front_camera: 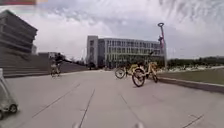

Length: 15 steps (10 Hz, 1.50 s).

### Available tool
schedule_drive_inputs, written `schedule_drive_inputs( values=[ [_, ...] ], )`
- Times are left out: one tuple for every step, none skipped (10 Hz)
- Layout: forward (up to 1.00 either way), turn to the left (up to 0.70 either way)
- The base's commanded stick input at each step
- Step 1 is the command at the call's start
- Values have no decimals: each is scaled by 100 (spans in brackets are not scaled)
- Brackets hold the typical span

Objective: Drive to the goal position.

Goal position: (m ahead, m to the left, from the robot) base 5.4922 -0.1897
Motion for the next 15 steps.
schedule_drive_inputs(
  values=[
    [70, 0],
    [70, 0],
    [70, 0],
    [70, 0],
    [70, 0],
    [70, 0],
    [70, 0],
    [70, 0],
    [70, 0],
    [70, 0],
    [70, 0],
    [70, 3],
    [70, 12],
    [70, 12],
    [70, 6]
  ],
)
